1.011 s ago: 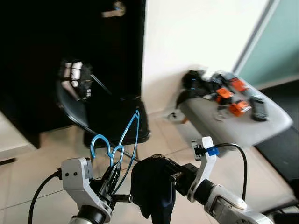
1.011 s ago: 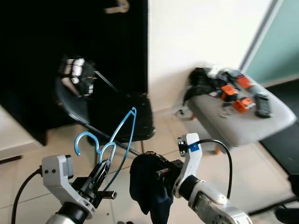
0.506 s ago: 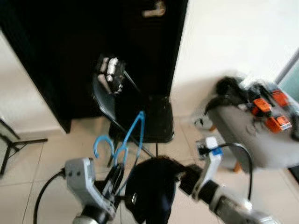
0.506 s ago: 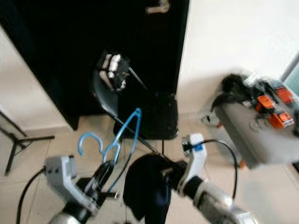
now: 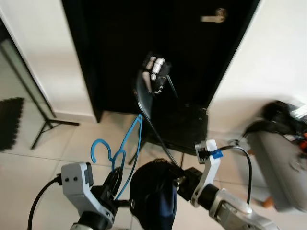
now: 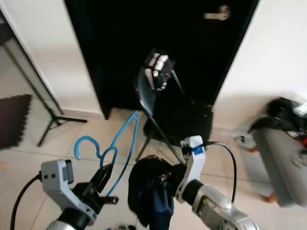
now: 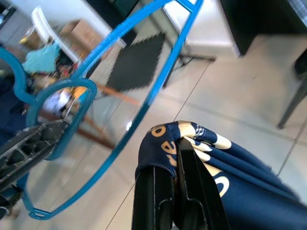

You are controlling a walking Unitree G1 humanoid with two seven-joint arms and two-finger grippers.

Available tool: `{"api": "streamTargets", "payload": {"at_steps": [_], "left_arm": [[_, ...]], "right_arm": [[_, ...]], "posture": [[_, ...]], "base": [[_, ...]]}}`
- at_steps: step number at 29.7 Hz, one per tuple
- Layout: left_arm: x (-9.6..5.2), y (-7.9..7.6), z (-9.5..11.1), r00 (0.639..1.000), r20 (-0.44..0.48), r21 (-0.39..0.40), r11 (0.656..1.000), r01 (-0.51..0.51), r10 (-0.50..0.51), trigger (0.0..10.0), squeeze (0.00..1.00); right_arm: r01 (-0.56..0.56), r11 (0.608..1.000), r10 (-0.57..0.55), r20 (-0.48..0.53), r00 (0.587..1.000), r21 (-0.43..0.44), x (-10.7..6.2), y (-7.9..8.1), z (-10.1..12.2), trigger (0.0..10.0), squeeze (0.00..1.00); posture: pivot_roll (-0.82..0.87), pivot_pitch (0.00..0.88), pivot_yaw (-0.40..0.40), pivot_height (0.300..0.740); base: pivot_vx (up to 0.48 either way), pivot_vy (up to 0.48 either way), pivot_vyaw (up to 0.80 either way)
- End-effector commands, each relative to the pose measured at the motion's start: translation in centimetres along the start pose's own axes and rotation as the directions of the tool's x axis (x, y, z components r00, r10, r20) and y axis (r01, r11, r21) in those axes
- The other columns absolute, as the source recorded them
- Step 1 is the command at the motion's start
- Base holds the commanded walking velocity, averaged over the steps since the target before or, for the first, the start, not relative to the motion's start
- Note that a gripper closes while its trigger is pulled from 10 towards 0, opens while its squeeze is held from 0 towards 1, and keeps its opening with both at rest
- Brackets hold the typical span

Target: Hang hanger

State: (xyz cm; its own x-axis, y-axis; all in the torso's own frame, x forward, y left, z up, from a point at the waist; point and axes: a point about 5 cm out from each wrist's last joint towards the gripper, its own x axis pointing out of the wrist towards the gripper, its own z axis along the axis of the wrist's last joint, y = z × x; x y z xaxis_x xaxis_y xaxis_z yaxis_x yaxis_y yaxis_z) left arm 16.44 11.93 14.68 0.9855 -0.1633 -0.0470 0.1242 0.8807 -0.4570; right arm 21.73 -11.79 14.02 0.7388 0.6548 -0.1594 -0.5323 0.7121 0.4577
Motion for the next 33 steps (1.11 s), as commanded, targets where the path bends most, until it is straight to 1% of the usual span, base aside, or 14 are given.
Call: {"api": "streamTargets", "payload": {"at_steps": [1, 33], "left_arm": [[-0.05, -0.09, -0.15, 1.0, -0.012, -0.007, 1.0, -0.001, 0.0, 10.0, 0.0], [0.09, -0.22, -0.26, 1.0, -0.016, -0.023, 1.0, 0.002, -0.002, 10.0, 0.0]], "right_arm": [[-0.006, 1.0, 0.006, 0.006, 1.0, 0.004, -0.17, 0.05, 0.11, 10.0, 0.0], [-0.017, 1.0, 0.017, -0.004, 1.0, 0.012, -0.1, -0.03, 0.1, 10.0, 0.0]], "posture": [[0.02, 0.16, -0.076, 0.74], [0.02, 0.152, -0.082, 0.74]], "base": [[0.0, 0.0, 0.71], [0.0, 0.0, 0.71]]}}
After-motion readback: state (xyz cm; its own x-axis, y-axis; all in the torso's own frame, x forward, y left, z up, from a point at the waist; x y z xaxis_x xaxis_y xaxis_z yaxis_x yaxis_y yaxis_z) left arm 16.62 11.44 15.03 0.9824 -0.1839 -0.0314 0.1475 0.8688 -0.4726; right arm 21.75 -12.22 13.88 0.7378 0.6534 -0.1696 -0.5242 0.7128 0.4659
